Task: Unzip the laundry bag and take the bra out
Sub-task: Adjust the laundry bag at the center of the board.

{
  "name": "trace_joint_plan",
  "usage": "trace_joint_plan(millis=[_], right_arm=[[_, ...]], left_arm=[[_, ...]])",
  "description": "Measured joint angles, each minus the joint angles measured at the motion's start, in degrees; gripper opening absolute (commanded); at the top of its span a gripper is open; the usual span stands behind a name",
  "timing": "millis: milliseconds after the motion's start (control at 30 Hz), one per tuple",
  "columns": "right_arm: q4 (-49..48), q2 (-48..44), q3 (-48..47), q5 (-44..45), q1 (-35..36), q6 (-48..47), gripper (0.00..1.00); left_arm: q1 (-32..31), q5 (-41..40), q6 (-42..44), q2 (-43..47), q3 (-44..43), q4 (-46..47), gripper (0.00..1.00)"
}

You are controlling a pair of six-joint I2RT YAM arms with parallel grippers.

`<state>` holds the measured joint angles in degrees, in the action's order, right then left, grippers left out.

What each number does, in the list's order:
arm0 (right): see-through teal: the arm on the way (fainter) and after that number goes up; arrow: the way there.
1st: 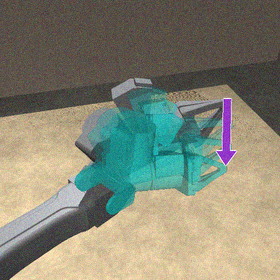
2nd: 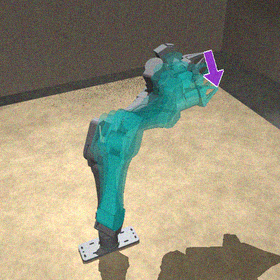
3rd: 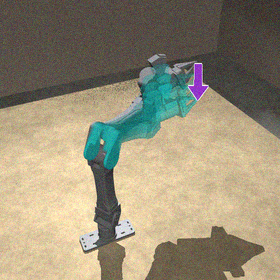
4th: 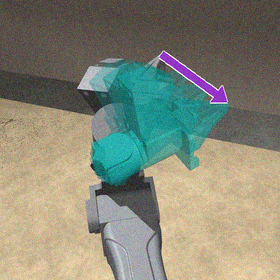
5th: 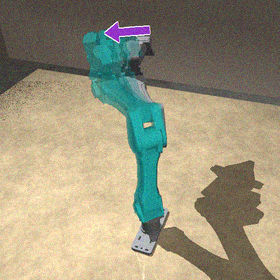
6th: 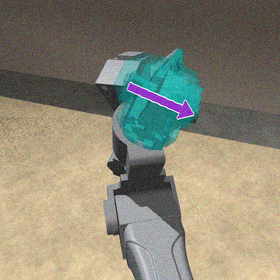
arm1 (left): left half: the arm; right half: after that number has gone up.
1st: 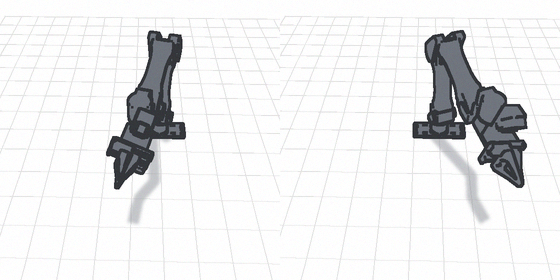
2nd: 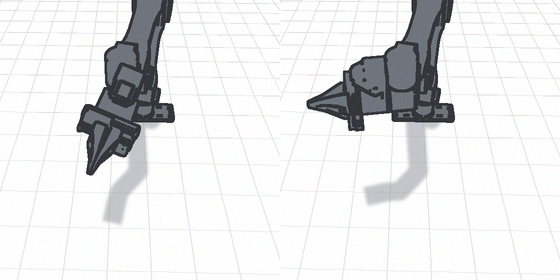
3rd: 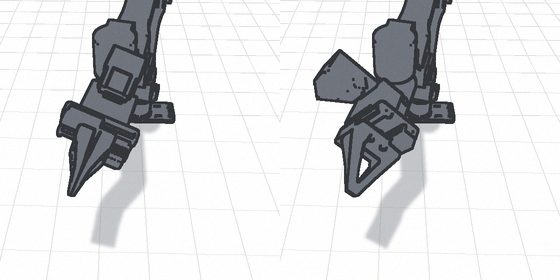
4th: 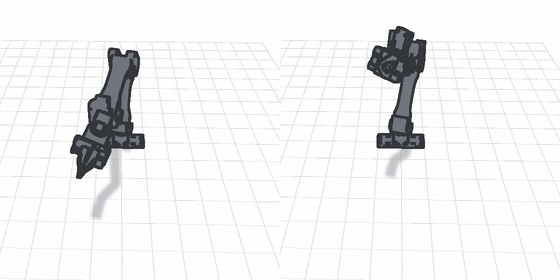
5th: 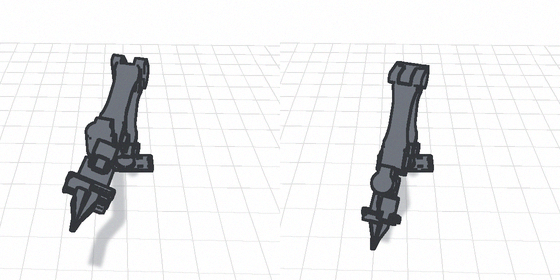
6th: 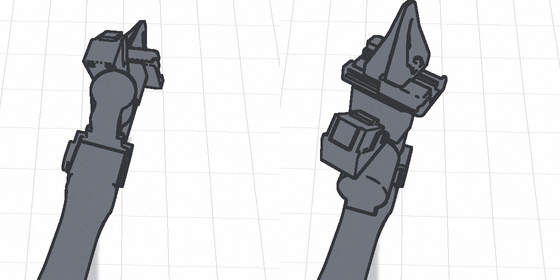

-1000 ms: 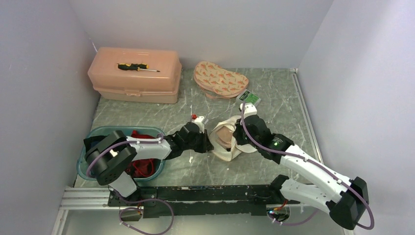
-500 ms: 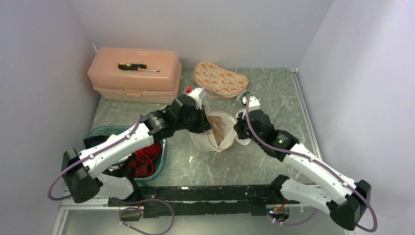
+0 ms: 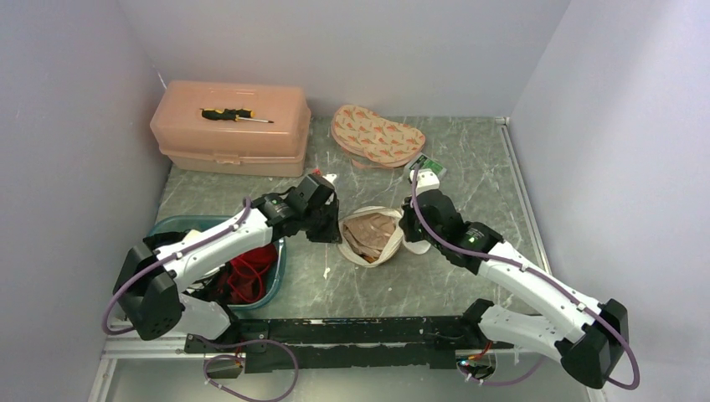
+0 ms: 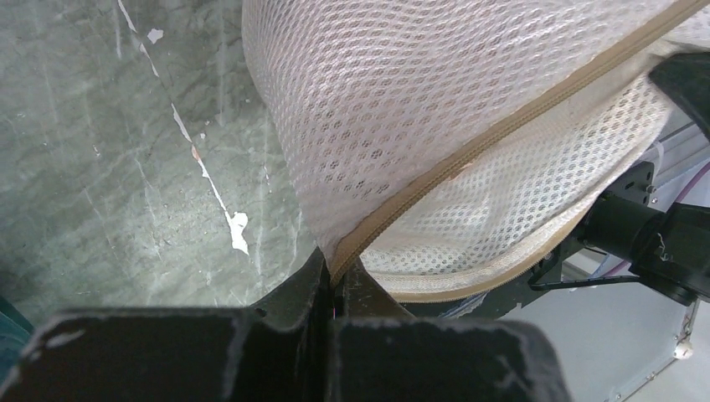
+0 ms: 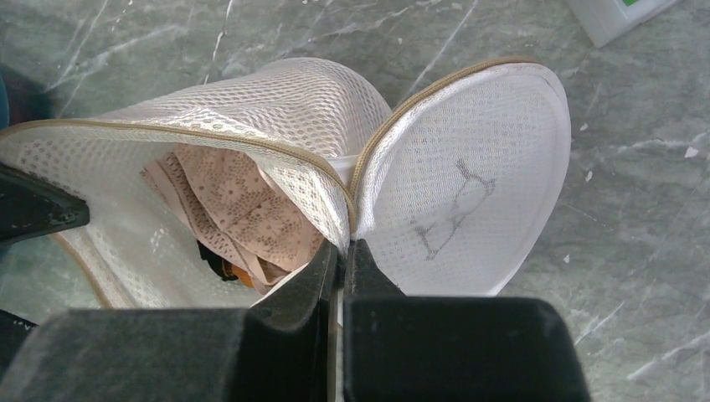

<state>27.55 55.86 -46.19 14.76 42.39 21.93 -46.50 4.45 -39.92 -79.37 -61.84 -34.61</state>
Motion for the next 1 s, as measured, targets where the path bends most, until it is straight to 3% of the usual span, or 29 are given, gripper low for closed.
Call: trace_joint_plan(millis=[367, 467, 567, 767, 1000], right_arm=[[-2.27, -0.11, 7.3, -0.66, 0.0, 1.7, 0.0], [-2.45, -1.09, 7.39, -1.05, 0.0, 1.62, 0.3], [-2.38, -2.84, 7.32, -1.57, 0.0, 1.53, 0.45], [-2.32, -6.91, 5.49, -3.67, 0.26, 0.15, 0.49], [-7.65, -9.6, 3.61, -12.41, 4.31, -3.15, 0.54]], left_arm=[[0.46, 2.23, -0.17, 0.07, 4.96, 2.69, 0.03], [0.46, 2.21, -0.07, -0.09, 4.94, 2.67, 0.03], [0.46, 2.19, 0.07, -0.09, 4.92, 2.64, 0.03], [0.52, 2.19, 0.11, -0.09, 4.61, 2.62, 0.03], [0.57, 1.73, 0.28, -1.2, 4.61, 2.62, 0.03]])
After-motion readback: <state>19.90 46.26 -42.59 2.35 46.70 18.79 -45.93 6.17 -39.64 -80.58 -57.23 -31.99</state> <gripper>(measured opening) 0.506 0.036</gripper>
